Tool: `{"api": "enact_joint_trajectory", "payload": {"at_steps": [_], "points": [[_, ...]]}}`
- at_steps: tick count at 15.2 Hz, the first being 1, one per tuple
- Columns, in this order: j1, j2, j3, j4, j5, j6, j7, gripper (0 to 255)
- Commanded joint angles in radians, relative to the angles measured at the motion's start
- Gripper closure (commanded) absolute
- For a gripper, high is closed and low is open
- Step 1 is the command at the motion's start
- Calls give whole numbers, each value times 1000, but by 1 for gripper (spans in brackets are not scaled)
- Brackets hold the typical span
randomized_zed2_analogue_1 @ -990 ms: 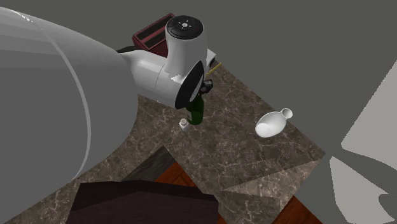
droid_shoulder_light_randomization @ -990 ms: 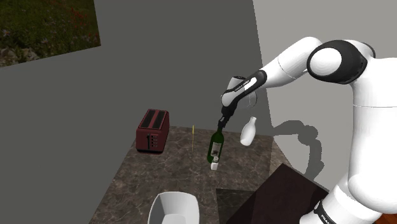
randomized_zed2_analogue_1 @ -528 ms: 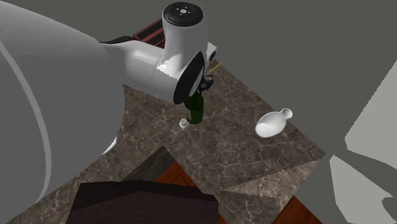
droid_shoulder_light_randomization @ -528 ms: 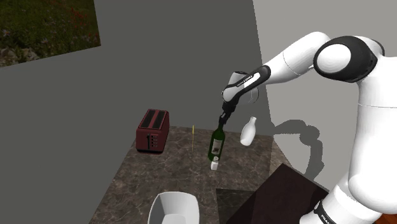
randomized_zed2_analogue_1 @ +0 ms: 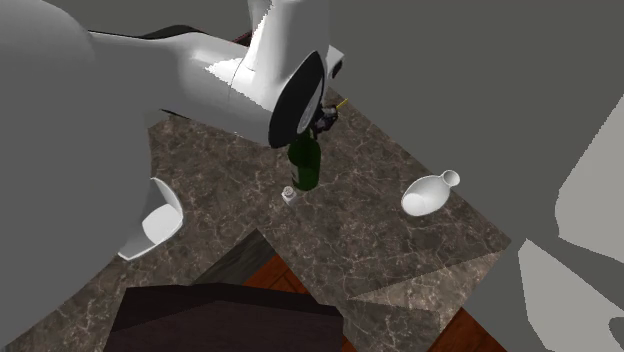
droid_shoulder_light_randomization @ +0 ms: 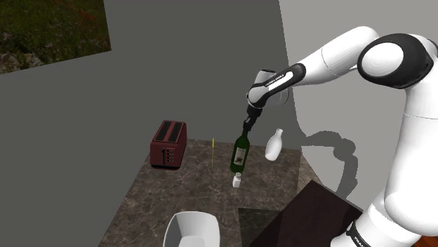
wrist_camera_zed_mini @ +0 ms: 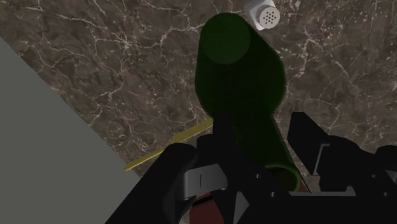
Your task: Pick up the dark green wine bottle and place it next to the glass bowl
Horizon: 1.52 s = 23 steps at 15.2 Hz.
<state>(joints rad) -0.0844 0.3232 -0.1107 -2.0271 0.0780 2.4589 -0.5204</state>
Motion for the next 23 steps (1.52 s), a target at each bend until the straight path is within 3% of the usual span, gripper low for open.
{"api": "enact_joint_trajectory", "payload": {"at_steps": [1, 23], "points": [[2, -16, -2, 7, -4, -23, 4, 255], [9, -160, -12, 126, -36, -284, 28, 255]]}}
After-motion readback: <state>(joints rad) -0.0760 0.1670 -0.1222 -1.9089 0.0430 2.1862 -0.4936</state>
